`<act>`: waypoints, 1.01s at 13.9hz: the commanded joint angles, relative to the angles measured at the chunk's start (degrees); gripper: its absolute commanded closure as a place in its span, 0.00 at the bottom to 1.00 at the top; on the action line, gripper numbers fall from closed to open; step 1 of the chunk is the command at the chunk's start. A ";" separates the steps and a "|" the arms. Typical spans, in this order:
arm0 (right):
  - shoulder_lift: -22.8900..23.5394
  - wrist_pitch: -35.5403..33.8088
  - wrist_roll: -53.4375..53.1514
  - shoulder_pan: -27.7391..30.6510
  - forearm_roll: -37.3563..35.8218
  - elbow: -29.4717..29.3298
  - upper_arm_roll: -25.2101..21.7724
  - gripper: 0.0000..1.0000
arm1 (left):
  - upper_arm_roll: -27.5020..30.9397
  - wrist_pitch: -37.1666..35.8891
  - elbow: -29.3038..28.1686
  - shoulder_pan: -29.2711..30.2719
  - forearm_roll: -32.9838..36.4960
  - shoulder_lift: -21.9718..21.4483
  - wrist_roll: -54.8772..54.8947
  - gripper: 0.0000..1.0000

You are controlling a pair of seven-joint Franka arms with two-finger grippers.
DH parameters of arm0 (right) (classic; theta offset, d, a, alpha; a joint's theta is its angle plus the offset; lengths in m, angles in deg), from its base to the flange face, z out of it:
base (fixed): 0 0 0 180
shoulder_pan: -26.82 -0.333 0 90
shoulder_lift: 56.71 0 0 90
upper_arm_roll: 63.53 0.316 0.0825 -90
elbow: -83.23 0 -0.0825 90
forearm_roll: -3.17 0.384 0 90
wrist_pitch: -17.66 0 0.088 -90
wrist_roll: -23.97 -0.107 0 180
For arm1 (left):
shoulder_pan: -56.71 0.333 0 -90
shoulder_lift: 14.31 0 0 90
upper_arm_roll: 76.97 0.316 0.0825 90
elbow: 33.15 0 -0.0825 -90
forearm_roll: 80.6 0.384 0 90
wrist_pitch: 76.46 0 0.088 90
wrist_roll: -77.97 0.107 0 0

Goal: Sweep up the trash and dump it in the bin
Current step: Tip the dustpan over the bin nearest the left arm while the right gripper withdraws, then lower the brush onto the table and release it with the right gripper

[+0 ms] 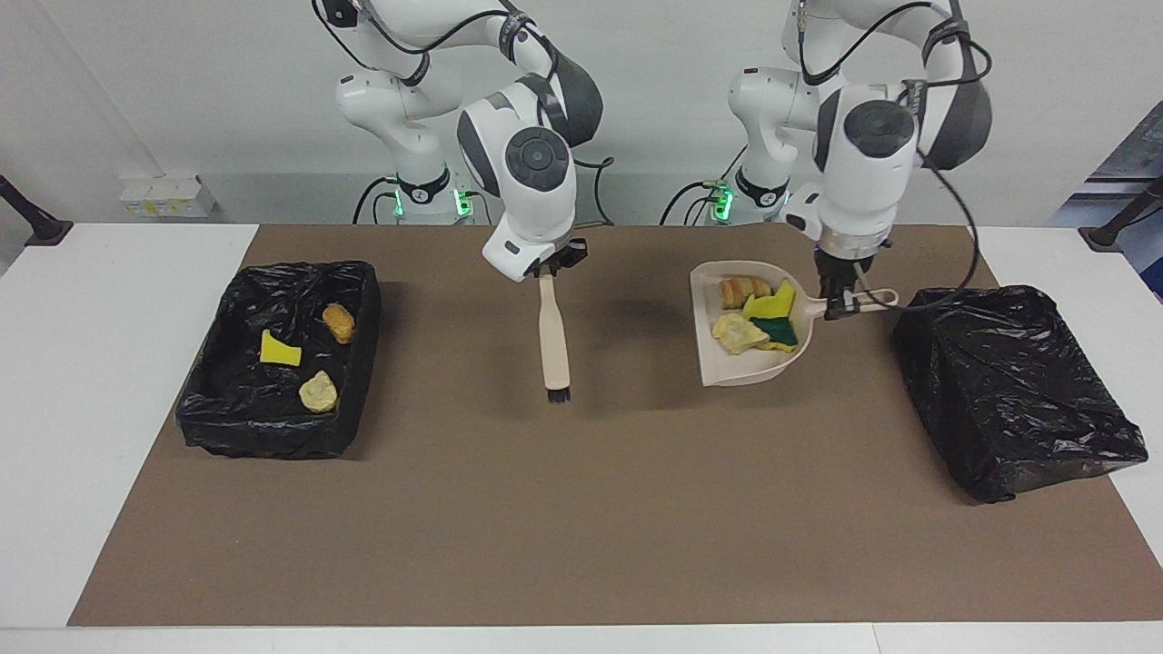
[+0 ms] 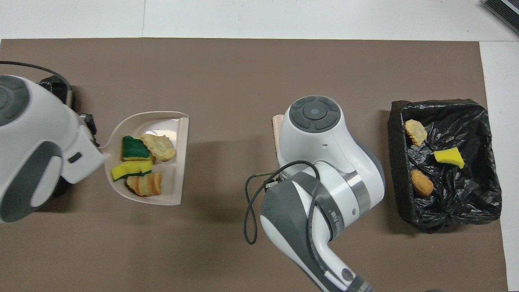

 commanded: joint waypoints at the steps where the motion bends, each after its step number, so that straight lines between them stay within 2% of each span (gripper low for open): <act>1: -4.47 5.49 -4.15 -5.41 2.03 7.37 0.37 1.00 | -0.46 -3.06 5.68 7.62 -0.23 -1.03 8.11 1.00; 3: -2.72 8.74 -12.31 -9.98 2.03 7.38 0.45 1.00 | -0.20 -3.58 10.51 14.64 -0.58 -1.03 9.69 1.00; 5: -0.26 11.37 -18.21 -14.73 2.38 7.38 0.45 1.00 | -0.11 -5.16 16.48 20.72 -0.93 1.33 14.17 1.00; 7: 2.37 14.89 -21.83 -18.26 2.38 7.56 0.45 1.00 | -0.11 -8.14 24.64 25.72 -1.11 6.50 17.60 1.00; 9: 2.74 17.27 -22.11 -19.15 2.47 9.04 0.45 1.00 | -0.02 -8.78 32.92 28.99 -0.32 11.69 21.20 1.00; 11: 2.30 19.47 -22.02 -19.24 3.34 10.45 0.54 1.00 | 0.59 -4.50 33.22 29.97 2.30 13.21 21.84 1.00; 14: 3.17 20.87 -22.01 -20.55 5.02 11.42 0.46 1.00 | 0.59 3.16 32.77 31.98 8.19 17.77 21.66 1.00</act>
